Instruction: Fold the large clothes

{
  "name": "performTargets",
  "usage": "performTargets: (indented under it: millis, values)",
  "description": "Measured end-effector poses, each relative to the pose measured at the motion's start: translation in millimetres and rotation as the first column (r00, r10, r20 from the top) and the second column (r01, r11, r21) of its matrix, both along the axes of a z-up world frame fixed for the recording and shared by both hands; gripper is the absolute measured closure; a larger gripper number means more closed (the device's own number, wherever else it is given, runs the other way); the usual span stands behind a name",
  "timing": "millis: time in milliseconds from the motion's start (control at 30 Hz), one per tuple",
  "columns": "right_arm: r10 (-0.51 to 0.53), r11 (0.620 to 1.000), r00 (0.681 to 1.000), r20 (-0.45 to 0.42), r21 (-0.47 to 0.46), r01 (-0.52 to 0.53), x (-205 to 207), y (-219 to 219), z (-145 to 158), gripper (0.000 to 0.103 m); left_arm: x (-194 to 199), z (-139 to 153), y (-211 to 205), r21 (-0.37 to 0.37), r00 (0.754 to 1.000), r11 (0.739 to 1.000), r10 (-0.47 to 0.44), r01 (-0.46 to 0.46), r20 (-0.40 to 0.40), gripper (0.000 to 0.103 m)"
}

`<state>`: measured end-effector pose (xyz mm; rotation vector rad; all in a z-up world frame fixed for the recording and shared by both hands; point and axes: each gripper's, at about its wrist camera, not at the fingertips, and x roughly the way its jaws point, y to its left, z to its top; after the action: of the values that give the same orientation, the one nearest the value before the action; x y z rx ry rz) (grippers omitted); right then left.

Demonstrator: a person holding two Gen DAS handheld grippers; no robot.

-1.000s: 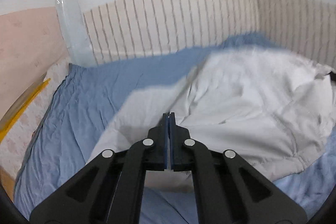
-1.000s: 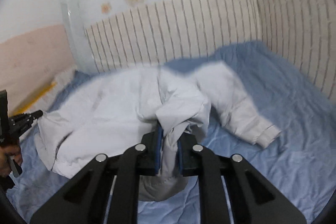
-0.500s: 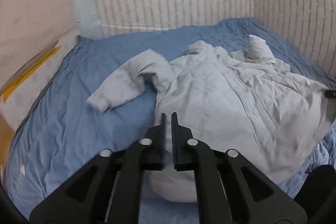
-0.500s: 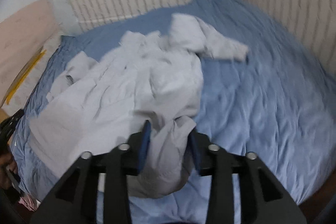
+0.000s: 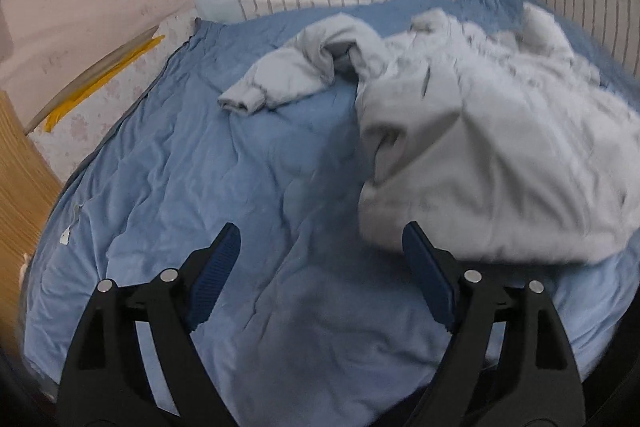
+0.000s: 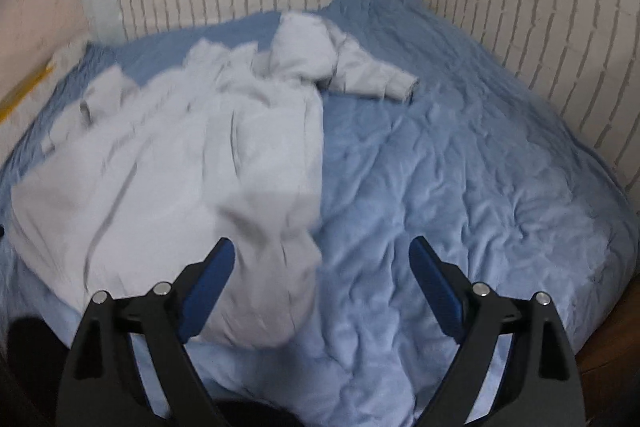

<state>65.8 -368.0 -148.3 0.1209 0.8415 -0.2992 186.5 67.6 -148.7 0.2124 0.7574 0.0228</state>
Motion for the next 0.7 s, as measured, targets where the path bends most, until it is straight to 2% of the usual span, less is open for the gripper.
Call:
performTargets:
  millis: [233,333,367,400,433,467,500,533,633,700]
  values:
    - [0.057,0.995,0.997,-0.051,0.089,-0.052,11,-1,-33,0.014,24,-20,-11,0.008,0.999,0.999,-0.035,0.035,-0.023,0.017]
    - [0.102,0.989,0.993,-0.061,0.111,-0.095,35,7,-40,0.015,40,-19,-18,-0.092,0.997,0.993,-0.071,0.068,-0.029,0.017]
    - [0.121,0.986,0.990,-0.067,0.122,-0.112,44,11,-42,0.019,48,-18,-24,-0.106,0.996,0.991,-0.084,0.080,-0.034,0.017]
    - [0.127,0.986,0.989,-0.079,0.121,-0.116,54,15,-43,0.035,52,-18,-28,-0.109,0.995,0.990,-0.095,0.091,-0.035,0.017]
    - [0.113,0.988,0.990,-0.086,0.118,-0.103,62,17,-42,0.059,57,-17,-33,-0.117,0.993,0.987,-0.111,0.106,-0.039,0.019]
    - [0.097,0.988,0.993,-0.074,0.129,-0.087,66,18,-37,0.070,63,-16,-37,-0.147,0.989,0.981,-0.136,0.126,-0.057,0.032]
    - [0.086,0.984,0.995,-0.048,0.158,-0.078,69,16,-32,0.085,68,-17,-40,-0.174,0.985,0.975,-0.156,0.141,-0.076,0.056]
    - [0.085,0.978,0.996,-0.032,0.195,-0.078,72,15,-27,0.089,72,-17,-43,-0.190,0.980,0.969,-0.175,0.154,-0.096,0.067]
    - [0.130,0.981,0.992,-0.007,0.143,-0.127,69,26,-7,0.093,73,-17,-47,-0.193,0.978,0.970,-0.170,0.145,-0.118,0.081]
    - [0.158,0.982,0.987,-0.002,0.103,-0.157,60,31,6,0.095,64,-4,-41,-0.223,0.985,0.967,-0.143,0.120,-0.092,0.086]
